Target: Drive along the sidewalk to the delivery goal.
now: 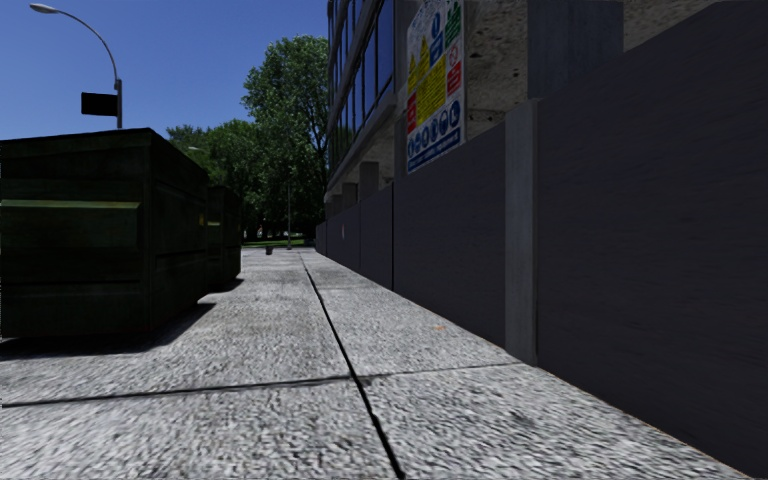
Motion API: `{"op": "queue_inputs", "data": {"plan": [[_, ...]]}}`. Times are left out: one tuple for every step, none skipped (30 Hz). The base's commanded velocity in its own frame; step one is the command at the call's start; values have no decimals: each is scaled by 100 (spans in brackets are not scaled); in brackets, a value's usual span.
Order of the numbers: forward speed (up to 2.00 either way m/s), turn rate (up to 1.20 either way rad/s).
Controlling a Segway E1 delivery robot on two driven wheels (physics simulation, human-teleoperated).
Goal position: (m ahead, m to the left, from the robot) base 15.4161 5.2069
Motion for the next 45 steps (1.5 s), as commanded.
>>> {"op": "queue_inputs", "data": {"plan": [[200, 15], [200, 15], [200, 14], [200, 4], [200, 0], [200, 0], [200, 0], [200, 0], [200, 0], [200, 0], [200, 0], [200, 12], [200, 30], [200, 48], [200, 66], [200, 73], [200, 75], [200, 75], [200, 76], [200, 67], [200, 38], [200, 15], [200, 15], [200, 3], [200, 0], [200, 0], [200, 0], [200, 0], [200, 0], [200, 0], [200, 0], [200, 3], [200, 53], [200, 75], [200, 75], [200, 85], [200, 48], [200, 6], [200, 4], [200, 4], [200, 4], [200, 0], [200, 0], [200, 0], [200, 0]]}}
